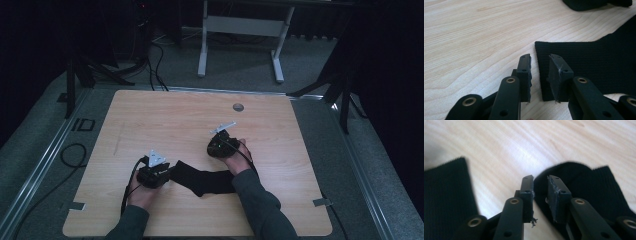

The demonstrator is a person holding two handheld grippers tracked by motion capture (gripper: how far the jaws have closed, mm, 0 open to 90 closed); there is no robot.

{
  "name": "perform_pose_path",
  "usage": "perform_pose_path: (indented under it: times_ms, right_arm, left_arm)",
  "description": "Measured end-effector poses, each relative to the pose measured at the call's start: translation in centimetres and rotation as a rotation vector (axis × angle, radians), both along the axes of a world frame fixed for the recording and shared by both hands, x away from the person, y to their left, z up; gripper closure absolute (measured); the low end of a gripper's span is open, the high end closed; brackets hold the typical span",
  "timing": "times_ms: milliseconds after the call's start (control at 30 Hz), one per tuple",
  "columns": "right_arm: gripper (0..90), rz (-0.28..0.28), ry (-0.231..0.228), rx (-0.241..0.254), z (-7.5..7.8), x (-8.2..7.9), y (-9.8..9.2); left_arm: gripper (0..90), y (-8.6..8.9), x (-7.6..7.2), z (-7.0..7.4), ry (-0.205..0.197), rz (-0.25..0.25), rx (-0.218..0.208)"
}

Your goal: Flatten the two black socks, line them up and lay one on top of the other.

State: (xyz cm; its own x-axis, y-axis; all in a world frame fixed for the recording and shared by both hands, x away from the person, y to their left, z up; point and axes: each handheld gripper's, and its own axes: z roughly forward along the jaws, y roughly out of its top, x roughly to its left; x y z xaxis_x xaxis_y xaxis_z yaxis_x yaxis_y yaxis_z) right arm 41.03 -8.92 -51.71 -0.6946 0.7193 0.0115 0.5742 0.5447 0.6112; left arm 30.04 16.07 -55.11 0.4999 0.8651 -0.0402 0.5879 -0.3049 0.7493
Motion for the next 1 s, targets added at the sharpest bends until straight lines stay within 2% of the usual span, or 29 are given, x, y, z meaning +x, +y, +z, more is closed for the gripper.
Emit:
perform_pose_path:
  times_ms: [33,167,267,367,467,533,700,833,1000]
  right_arm:
    - [71.2,-0.023,0.01,0.0,0.0,1.0,0.7]
    - [67.1,-0.032,0.024,0.0,-0.2,1.6,1.1]
    - [64.0,-0.048,0.071,-0.017,-1.2,2.4,1.7]
    - [63.9,-0.049,0.098,-0.038,-1.9,2.6,2.1]
    - [67.9,-0.07,0.115,-0.034,-2.2,2.8,2.2]
    - [73.0,-0.083,0.112,-0.052,-2.1,2.8,2.3]
    - [85.0,-0.085,0.13,-0.056,-2.1,2.8,2.4]
    - [86.3,-0.058,0.154,-0.034,-2.0,2.6,2.4]
    - [86.6,-0.03,0.136,0.013,-1.6,1.7,1.9]
  left_arm:
    - [71.5,0.0,0.0,0.0,0.0,0.0,0.0]
    - [71.5,0.1,0.0,0.0,-0.002,0.002,-0.003]
    - [71.5,0.1,0.0,0.0,-0.001,0.003,-0.003]
    - [71.5,0.1,0.0,0.0,-0.001,0.004,-0.002]
    - [71.5,0.0,0.0,0.0,0.0,-0.001,0.004]
    - [71.5,-0.1,0.0,-0.1,0.001,-0.003,0.005]
    - [71.4,-0.1,0.0,0.0,-0.001,-0.001,0.005]
    - [71.5,0.0,0.0,0.0,-0.001,0.003,0.004]
    - [71.5,0.1,0.0,0.0,-0.002,0.007,-0.003]
